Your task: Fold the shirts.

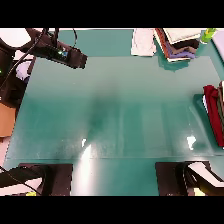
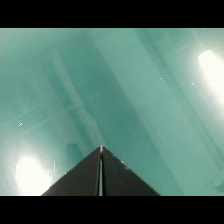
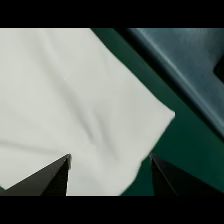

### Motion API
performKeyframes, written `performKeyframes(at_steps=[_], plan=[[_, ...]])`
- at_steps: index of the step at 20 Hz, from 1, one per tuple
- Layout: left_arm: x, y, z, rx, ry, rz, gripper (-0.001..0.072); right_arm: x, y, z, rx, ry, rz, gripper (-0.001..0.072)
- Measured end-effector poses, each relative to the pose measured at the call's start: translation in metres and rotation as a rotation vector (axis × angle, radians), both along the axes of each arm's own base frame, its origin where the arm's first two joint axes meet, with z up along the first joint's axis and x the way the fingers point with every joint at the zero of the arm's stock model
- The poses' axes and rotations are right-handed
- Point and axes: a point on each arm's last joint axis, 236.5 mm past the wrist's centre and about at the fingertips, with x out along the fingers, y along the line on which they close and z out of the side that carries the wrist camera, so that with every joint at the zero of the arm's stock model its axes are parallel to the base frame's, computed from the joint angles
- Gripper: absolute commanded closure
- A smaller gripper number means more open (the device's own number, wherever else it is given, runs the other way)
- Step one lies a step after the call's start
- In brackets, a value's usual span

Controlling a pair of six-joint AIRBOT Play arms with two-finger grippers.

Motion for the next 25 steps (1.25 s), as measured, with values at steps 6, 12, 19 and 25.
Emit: performKeyframes(at_steps=[6,12,19,25], plan=[[0.002,0.0,0.002,-0.004,-0.01,0.003,0.0682,0.155,0.073,0.069,-0.018,-0.329,0.349,0.0136],[0.007,0.003,0.004,0.004,-0.036,0.014,0.0682,0.266,0.298,0.055,0.19,-0.432,0.908,0.0292],[0.009,0.003,0.005,0.007,-0.042,0.018,0.0682,0.262,0.499,0.014,0.355,-0.355,1.352,0.0691],[0.009,0.003,0.005,0.007,-0.043,0.018,0.0681,0.249,0.565,0.004,0.41,-0.293,1.503,0.0691]])
